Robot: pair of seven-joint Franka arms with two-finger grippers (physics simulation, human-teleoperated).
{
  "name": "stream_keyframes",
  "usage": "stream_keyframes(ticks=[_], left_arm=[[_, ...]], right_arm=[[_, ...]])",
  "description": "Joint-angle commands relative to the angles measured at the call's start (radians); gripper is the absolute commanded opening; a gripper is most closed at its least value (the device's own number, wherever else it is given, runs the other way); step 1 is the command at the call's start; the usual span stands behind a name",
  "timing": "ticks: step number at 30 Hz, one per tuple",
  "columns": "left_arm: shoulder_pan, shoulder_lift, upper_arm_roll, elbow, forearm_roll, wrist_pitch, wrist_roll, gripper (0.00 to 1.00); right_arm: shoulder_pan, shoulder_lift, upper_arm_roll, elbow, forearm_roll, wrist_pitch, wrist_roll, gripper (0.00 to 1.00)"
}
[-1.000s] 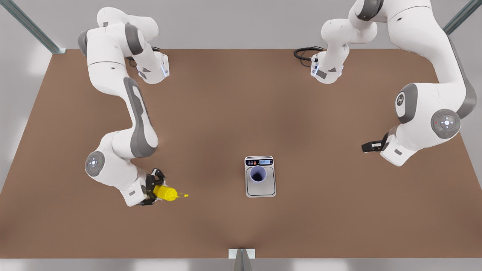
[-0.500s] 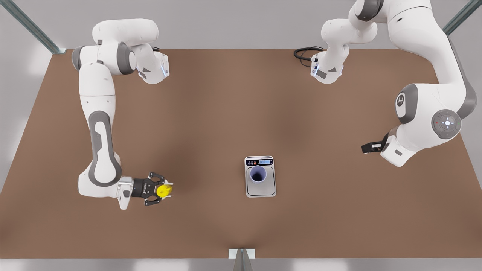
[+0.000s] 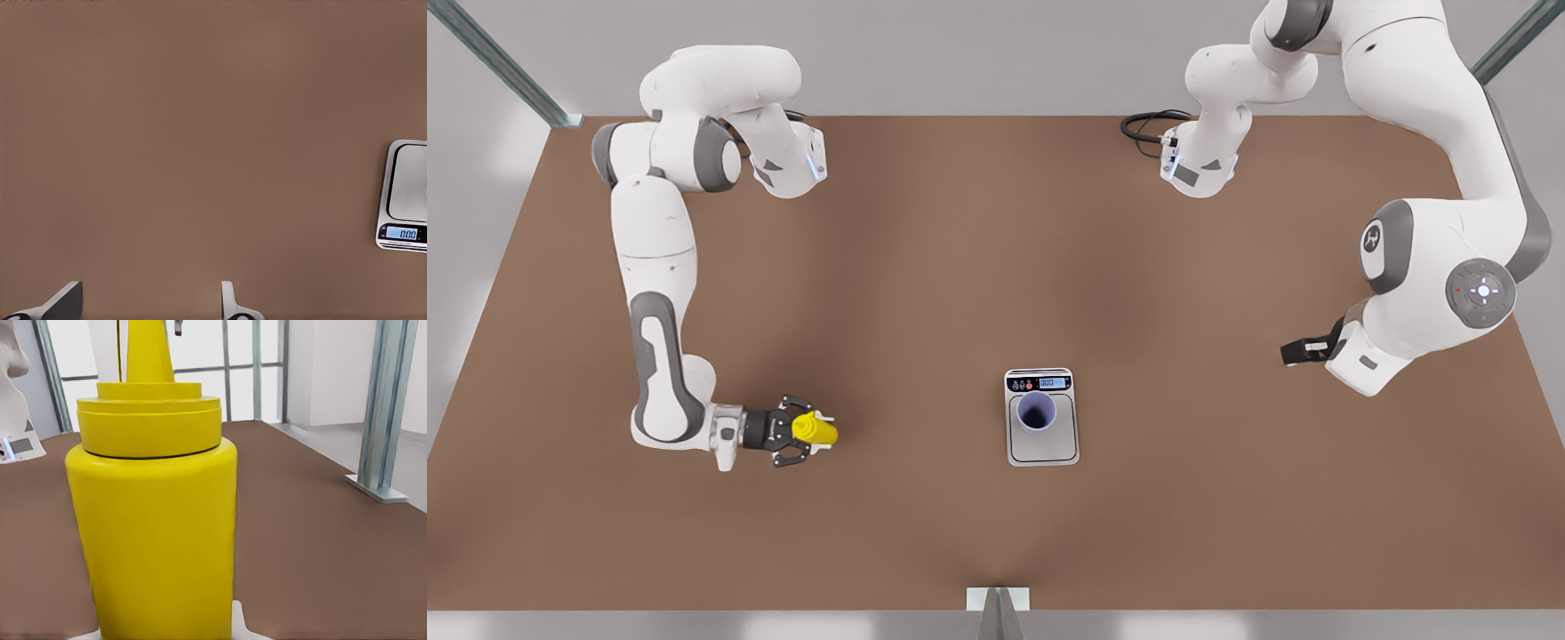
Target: Move cup to the weight, pick up sauce bottle, pour sauce
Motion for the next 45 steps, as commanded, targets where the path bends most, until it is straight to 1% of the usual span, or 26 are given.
stream_keyframes(ticks=[1,14,16,17,18,27,28,35,40,41,42,43,44,45], left_arm=[[0.000,0.000,0.002,0.000,0.000,0.000,0.000,1.00],[0.000,0.005,0.002,0.011,0.000,0.000,0.005,1.00],[0.000,0.005,0.002,0.011,0.000,0.000,0.005,1.00],[0.000,0.005,0.002,0.011,0.000,0.002,0.003,1.00],[0.000,0.005,0.002,0.011,0.000,0.000,0.003,1.00],[0.000,0.006,0.002,0.011,-0.002,0.002,0.003,1.00],[0.000,0.006,0.002,0.011,-0.002,0.002,0.003,1.00],[0.000,0.006,0.002,0.011,0.000,0.008,0.005,1.00],[0.000,0.011,0.002,0.011,-0.002,0.008,0.003,1.00],[0.000,0.011,0.002,0.011,-0.002,0.008,0.003,1.00],[0.000,0.011,0.002,0.011,-0.002,0.008,0.003,1.00],[0.000,0.011,0.002,0.011,-0.002,0.008,0.003,1.00],[0.000,0.011,0.002,0.011,-0.002,0.008,0.003,1.00],[0.000,0.011,0.002,0.011,-0.002,0.008,0.005,1.00]], right_arm=[[-0.001,0.000,0.000,0.000,0.000,0.001,0.000,0.61],[0.005,0.017,-0.003,0.000,-0.004,0.032,-0.006,0.61],[0.007,0.017,-0.003,-0.002,-0.006,0.032,-0.006,0.64],[0.007,0.017,-0.001,-0.002,-0.006,0.032,-0.006,0.69],[0.007,0.018,-0.001,-0.002,-0.006,0.032,-0.006,0.72],[-0.001,0.018,-0.003,-0.003,-0.009,0.030,-0.011,0.73],[-0.002,0.018,-0.003,-0.006,-0.012,0.025,-0.009,1.00],[-0.047,0.012,-0.008,-0.046,-0.043,-0.008,-0.017,1.00],[-0.134,-0.005,-0.012,-0.068,-0.164,-0.079,-0.015,1.00],[-0.154,-0.017,-0.040,-0.055,-0.225,-0.102,0.032,1.00],[-0.154,-0.031,-0.112,0.001,-0.291,-0.168,0.116,1.00],[-0.153,-0.047,-0.187,0.135,-0.421,-0.246,0.302,1.00],[-0.148,-0.058,-0.204,0.215,-0.495,-0.252,0.477,1.00],[-0.142,-0.064,-0.227,0.282,-0.552,-0.248,0.725,1.00]])
